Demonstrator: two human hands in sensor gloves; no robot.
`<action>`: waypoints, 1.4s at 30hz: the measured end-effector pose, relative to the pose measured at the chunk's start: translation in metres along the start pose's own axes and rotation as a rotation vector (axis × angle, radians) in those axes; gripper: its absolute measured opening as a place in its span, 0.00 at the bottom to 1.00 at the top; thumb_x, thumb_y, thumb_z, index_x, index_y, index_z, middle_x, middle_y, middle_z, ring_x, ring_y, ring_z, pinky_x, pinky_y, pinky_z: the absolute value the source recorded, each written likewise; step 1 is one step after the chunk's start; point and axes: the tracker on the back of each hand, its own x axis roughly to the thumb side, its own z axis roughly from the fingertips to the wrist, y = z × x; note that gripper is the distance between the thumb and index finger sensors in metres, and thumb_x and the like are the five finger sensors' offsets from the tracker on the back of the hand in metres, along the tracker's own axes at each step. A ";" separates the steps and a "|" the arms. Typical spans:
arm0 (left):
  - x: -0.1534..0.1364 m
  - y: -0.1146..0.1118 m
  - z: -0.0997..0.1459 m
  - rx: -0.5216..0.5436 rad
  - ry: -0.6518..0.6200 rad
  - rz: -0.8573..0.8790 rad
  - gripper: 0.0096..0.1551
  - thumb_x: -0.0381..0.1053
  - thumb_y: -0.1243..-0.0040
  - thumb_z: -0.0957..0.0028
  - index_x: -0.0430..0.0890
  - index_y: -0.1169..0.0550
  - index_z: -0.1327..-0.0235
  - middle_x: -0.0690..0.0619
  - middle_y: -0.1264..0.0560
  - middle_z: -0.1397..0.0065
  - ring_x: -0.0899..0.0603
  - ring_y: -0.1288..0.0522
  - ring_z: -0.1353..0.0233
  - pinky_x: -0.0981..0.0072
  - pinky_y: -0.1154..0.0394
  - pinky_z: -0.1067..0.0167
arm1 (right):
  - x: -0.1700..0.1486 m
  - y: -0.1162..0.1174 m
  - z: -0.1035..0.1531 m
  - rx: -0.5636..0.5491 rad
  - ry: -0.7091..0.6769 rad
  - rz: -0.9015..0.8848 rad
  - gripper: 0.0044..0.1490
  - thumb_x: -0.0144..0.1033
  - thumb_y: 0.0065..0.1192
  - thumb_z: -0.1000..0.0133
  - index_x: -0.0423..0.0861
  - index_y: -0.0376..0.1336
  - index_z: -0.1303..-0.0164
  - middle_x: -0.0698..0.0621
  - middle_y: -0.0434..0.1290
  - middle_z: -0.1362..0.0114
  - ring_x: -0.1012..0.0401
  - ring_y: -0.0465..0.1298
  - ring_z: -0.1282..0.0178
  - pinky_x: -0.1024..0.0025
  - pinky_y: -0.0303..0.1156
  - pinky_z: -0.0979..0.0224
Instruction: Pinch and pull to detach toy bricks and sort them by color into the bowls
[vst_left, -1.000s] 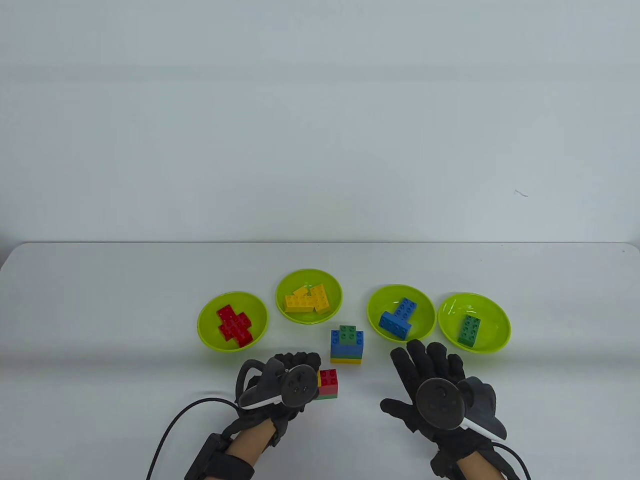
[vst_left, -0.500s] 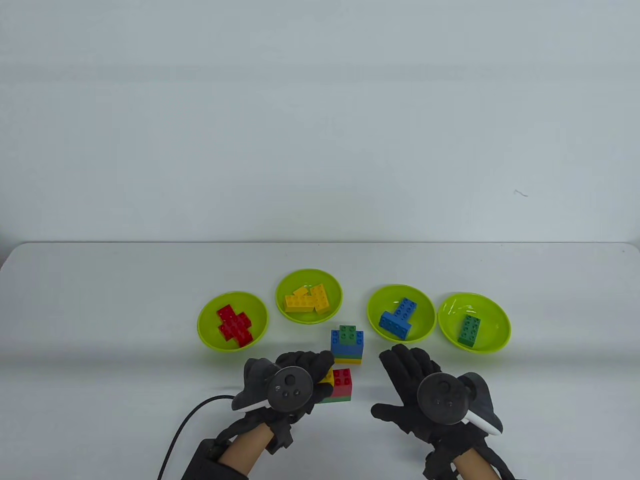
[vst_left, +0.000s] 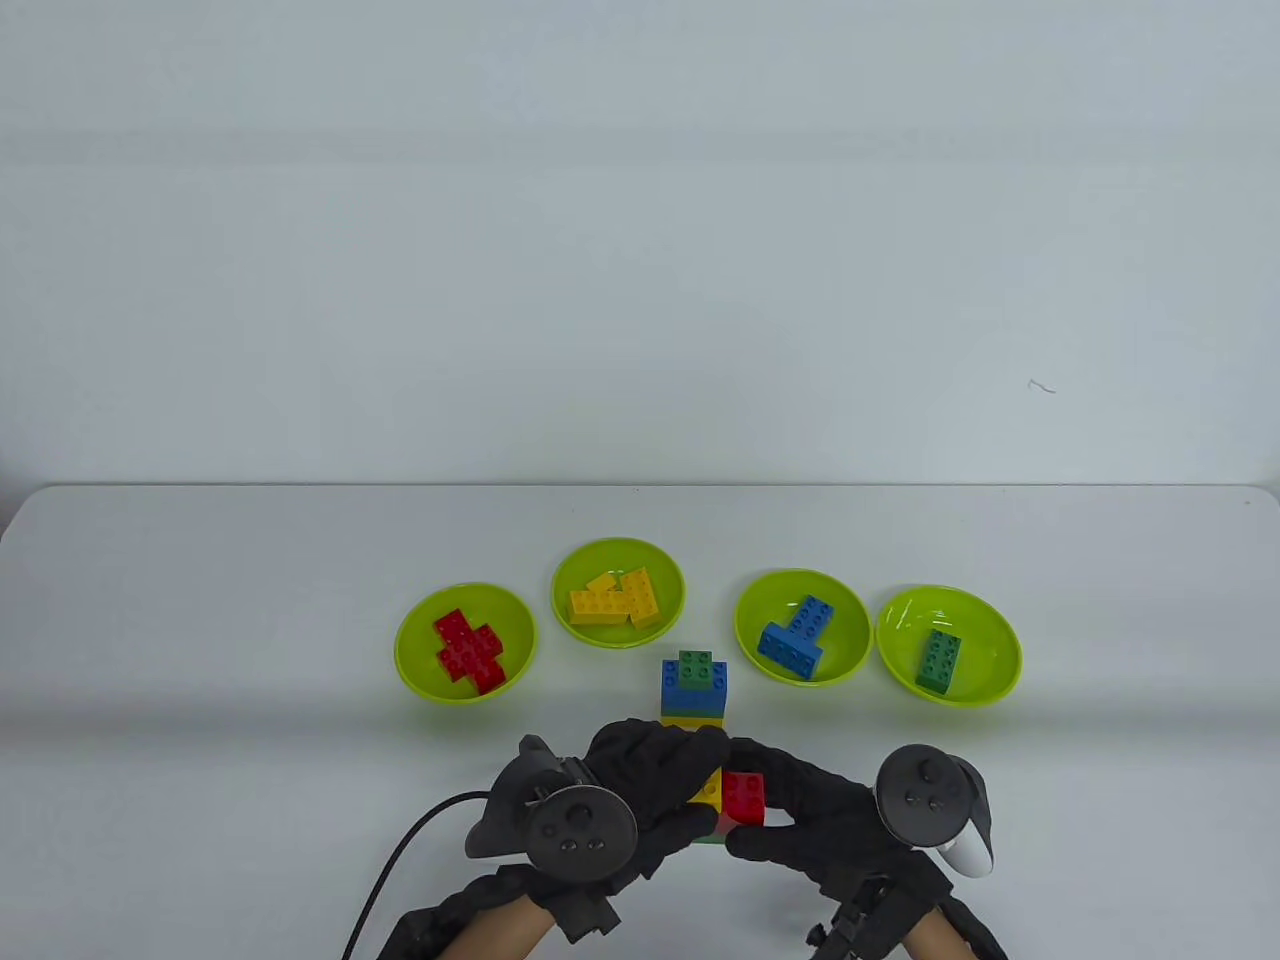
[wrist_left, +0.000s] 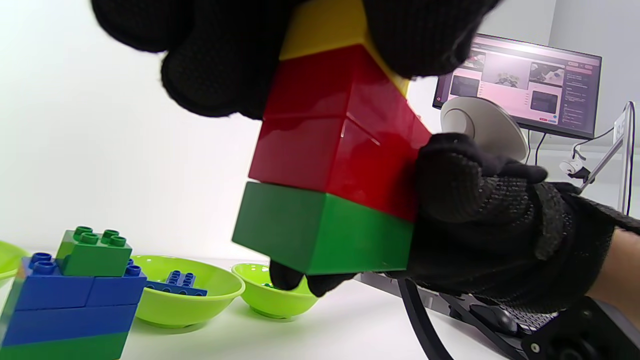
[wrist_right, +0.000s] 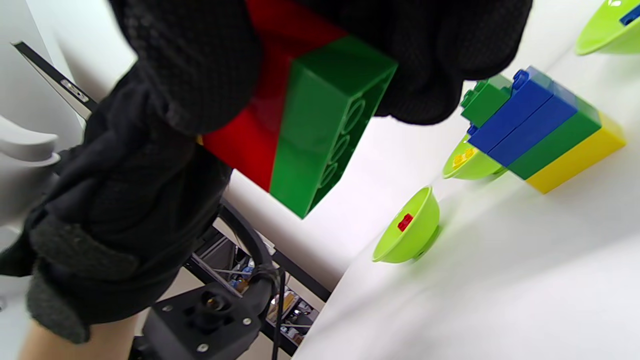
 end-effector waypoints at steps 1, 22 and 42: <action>0.001 0.000 0.000 -0.005 -0.004 -0.004 0.37 0.54 0.43 0.47 0.35 0.28 0.28 0.33 0.23 0.36 0.34 0.23 0.38 0.38 0.33 0.34 | 0.000 0.001 0.001 -0.017 -0.002 -0.007 0.45 0.46 0.69 0.46 0.37 0.58 0.23 0.36 0.69 0.25 0.42 0.74 0.30 0.45 0.65 0.26; -0.036 -0.030 0.014 0.164 0.135 0.556 0.38 0.56 0.38 0.50 0.35 0.26 0.32 0.34 0.23 0.35 0.33 0.23 0.37 0.38 0.33 0.35 | -0.002 0.007 0.004 -0.075 -0.019 0.014 0.40 0.45 0.67 0.46 0.40 0.61 0.27 0.38 0.72 0.28 0.43 0.75 0.33 0.45 0.66 0.27; -0.041 -0.034 0.017 0.151 0.175 0.440 0.38 0.56 0.42 0.49 0.31 0.26 0.34 0.33 0.21 0.41 0.35 0.20 0.43 0.38 0.30 0.38 | 0.004 0.017 0.005 -0.093 -0.027 0.163 0.40 0.45 0.66 0.48 0.38 0.62 0.28 0.37 0.72 0.29 0.42 0.75 0.32 0.45 0.66 0.27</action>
